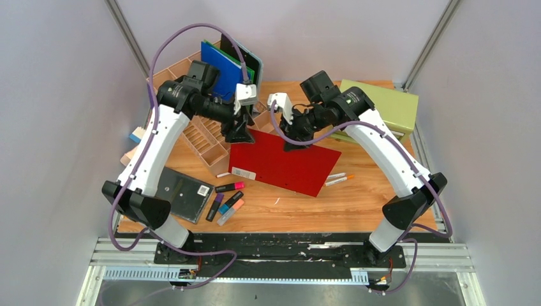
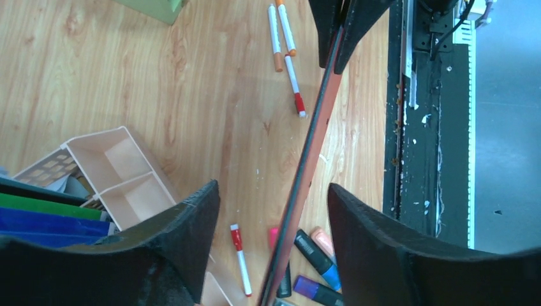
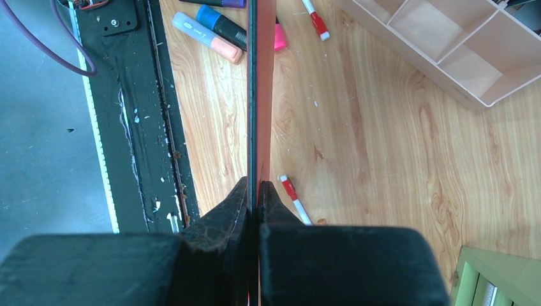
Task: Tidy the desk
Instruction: Pick up the folder from the center of the board.
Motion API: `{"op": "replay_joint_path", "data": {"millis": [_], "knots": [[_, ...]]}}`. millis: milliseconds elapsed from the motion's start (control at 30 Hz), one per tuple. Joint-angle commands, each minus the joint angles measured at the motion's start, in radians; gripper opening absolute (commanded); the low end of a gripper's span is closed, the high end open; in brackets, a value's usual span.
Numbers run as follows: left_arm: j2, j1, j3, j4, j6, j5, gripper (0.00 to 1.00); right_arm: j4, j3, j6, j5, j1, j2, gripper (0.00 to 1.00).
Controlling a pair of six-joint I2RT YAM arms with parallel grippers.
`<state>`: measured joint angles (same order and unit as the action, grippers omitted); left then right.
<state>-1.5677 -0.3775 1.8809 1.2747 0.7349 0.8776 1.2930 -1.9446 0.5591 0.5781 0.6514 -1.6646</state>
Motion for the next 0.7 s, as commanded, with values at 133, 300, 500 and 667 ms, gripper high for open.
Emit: {"op": "replay_joint_path", "data": {"millis": [133, 300, 500, 667], "knots": [[-0.074, -0.012, 0.058, 0.084, 0.052, 0.06, 0.46, -0.021, -0.042, -0.002, 0.045, -0.001, 0.014, 0.0], [-0.097, -0.012, 0.045, 0.145, 0.092, 0.107, 0.03, -0.032, -0.042, -0.014, 0.034, -0.001, 0.013, 0.0], [-0.077, -0.003, 0.034, 0.142, 0.056, 0.158, 0.0, -0.068, -0.04, -0.059, -0.02, -0.002, 0.012, 0.04], [-0.028, 0.04, 0.016, 0.073, -0.03, 0.24, 0.0, -0.099, -0.035, -0.108, -0.087, -0.01, 0.025, 0.46]]}}
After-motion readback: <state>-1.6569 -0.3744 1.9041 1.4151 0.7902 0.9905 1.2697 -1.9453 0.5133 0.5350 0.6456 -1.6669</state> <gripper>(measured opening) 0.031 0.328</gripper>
